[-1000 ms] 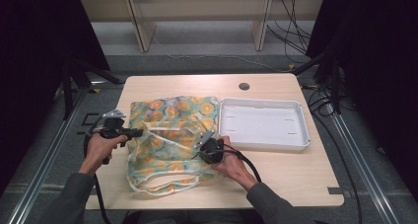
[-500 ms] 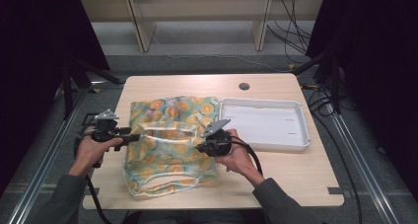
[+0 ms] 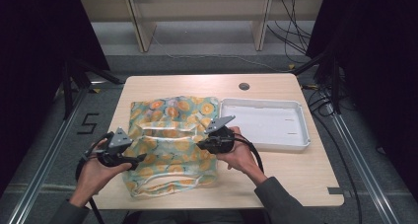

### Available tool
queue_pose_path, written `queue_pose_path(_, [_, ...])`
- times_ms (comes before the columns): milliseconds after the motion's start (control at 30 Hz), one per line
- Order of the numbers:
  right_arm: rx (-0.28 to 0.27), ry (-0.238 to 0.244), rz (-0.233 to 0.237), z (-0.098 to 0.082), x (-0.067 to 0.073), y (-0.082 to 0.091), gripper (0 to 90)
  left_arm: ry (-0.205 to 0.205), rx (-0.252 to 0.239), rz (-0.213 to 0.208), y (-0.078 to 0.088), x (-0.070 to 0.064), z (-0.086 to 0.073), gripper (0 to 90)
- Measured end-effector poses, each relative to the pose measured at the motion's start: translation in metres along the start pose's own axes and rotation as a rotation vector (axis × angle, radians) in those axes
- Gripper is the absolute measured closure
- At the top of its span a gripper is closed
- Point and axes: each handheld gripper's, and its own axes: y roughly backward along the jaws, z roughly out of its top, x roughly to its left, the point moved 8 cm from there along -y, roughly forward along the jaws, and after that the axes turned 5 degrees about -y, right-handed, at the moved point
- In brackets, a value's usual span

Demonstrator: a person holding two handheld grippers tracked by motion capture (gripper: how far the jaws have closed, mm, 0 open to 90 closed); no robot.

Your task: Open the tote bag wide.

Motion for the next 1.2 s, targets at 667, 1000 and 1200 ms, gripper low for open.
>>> queue_pose_path(667, [-0.001,0.000,0.028,-0.003,0.011,0.013,90.0,-0.102,0.004,-0.117,0.008,-0.012,-0.013,89.4])
queue_pose_path(1000, [-0.047,0.007,0.088,0.004,0.032,0.040,90.0,-0.112,-0.057,-0.282,0.057,-0.032,0.012,89.4])
queue_pose_path(1200, [-0.079,0.027,0.106,0.018,0.041,0.056,90.0,-0.095,-0.106,-0.331,0.080,-0.024,0.025,89.4])
